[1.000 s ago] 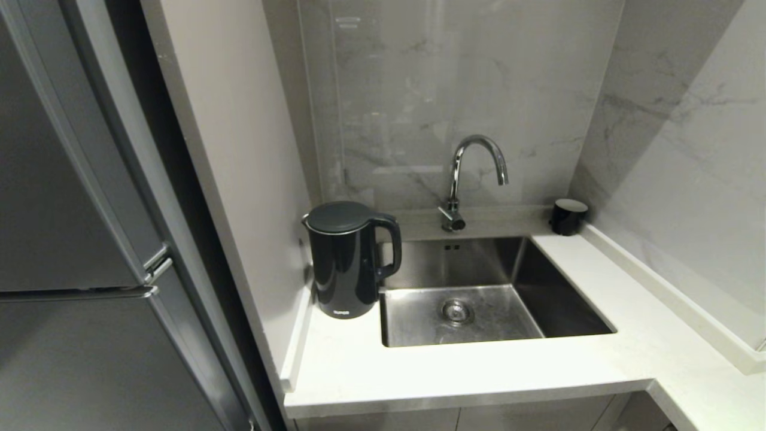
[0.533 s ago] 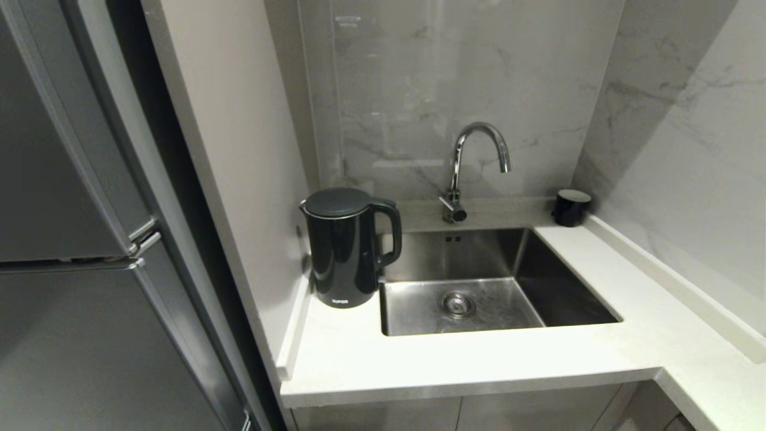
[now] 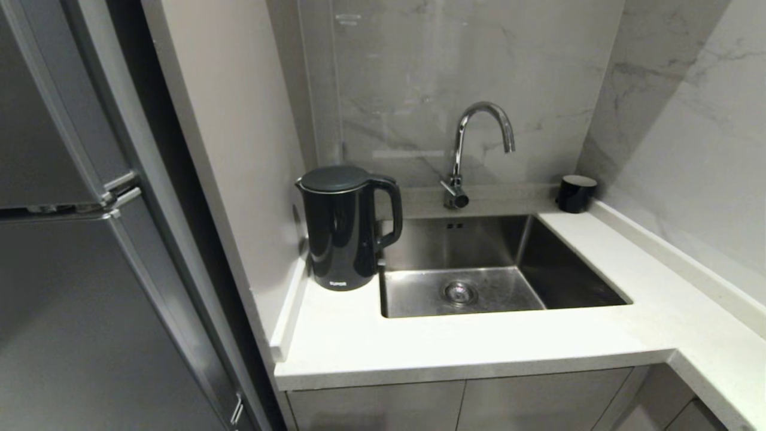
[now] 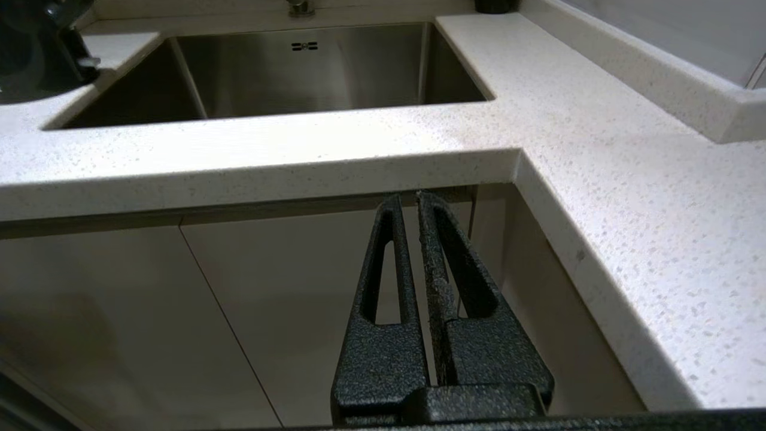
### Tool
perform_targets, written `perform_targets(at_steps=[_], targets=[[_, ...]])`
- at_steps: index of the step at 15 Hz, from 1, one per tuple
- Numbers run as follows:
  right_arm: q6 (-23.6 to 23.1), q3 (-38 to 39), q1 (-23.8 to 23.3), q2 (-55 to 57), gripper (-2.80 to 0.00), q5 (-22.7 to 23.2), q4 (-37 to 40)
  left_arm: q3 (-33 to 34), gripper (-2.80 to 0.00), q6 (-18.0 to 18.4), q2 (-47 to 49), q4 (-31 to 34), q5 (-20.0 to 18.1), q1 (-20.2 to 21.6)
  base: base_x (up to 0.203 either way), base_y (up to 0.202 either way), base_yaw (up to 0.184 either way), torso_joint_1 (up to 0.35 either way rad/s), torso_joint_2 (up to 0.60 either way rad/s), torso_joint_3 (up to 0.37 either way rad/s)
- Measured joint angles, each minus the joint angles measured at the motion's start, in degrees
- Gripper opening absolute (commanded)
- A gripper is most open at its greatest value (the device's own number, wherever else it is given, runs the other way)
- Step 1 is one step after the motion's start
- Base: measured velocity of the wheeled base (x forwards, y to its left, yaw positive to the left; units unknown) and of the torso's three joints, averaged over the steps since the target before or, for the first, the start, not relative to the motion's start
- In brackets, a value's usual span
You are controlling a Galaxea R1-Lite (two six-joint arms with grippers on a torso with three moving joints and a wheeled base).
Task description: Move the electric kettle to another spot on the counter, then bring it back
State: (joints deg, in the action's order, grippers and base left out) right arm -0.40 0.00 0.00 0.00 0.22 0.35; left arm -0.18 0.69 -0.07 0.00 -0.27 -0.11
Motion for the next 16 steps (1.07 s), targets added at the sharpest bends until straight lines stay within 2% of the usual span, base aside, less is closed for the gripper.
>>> perform_targets(at_steps=[8, 16], targets=[[0.0, 0.0, 0.0, 0.0, -2.80, 0.0, 0.0, 0.0, -2.80, 0.0, 0.0, 0.0, 0.0, 0.0, 0.000, 0.000, 0.000, -0.143, 0.53, 0.381], [0.0, 0.0, 0.0, 0.0, -2.80, 0.0, 0.0, 0.0, -2.80, 0.0, 0.0, 0.0, 0.0, 0.0, 0.000, 0.000, 0.000, -0.061, 0.47, 0.396]])
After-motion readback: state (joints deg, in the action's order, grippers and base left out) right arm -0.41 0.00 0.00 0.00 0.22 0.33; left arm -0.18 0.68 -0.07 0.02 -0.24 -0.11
